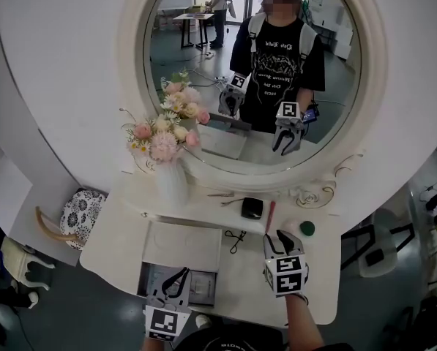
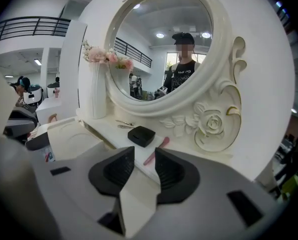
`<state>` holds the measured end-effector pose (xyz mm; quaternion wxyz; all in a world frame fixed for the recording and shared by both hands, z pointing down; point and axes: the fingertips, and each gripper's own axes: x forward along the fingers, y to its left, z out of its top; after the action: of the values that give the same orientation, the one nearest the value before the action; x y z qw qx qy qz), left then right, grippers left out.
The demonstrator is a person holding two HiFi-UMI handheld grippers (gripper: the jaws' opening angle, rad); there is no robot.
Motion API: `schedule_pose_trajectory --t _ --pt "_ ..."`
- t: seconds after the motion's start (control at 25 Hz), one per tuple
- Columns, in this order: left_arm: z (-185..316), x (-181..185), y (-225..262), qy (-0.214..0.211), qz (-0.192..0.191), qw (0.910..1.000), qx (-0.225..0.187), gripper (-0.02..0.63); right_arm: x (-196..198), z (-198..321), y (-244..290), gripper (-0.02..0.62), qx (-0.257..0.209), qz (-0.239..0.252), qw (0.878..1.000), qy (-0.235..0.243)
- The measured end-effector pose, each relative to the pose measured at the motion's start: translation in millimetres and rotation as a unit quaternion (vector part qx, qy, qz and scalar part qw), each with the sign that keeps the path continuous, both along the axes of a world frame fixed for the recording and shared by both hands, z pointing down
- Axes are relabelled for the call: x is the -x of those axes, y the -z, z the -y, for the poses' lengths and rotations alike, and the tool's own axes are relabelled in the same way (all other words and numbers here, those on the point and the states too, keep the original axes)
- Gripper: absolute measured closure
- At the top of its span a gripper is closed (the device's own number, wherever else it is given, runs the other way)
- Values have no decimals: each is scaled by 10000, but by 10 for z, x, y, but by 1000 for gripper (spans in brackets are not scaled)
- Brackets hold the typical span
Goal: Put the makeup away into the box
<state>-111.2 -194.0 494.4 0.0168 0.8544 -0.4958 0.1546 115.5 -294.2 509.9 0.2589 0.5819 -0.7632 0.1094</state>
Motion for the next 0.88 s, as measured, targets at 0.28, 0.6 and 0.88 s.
schedule_pose_trajectory --t 0.28,0.6,0.88 --pt "25 132 -68 232 53 9997 113 583 -85 240 -60 472 97 133 9989 -437" --pt "52 199 -93 401 -203 9987 247 583 -114 432 -143 472 189 21 9982 -572" --pt "79 226 -136 437 -80 9985 315 583 -157 530 -200 472 264 5 9977 -627"
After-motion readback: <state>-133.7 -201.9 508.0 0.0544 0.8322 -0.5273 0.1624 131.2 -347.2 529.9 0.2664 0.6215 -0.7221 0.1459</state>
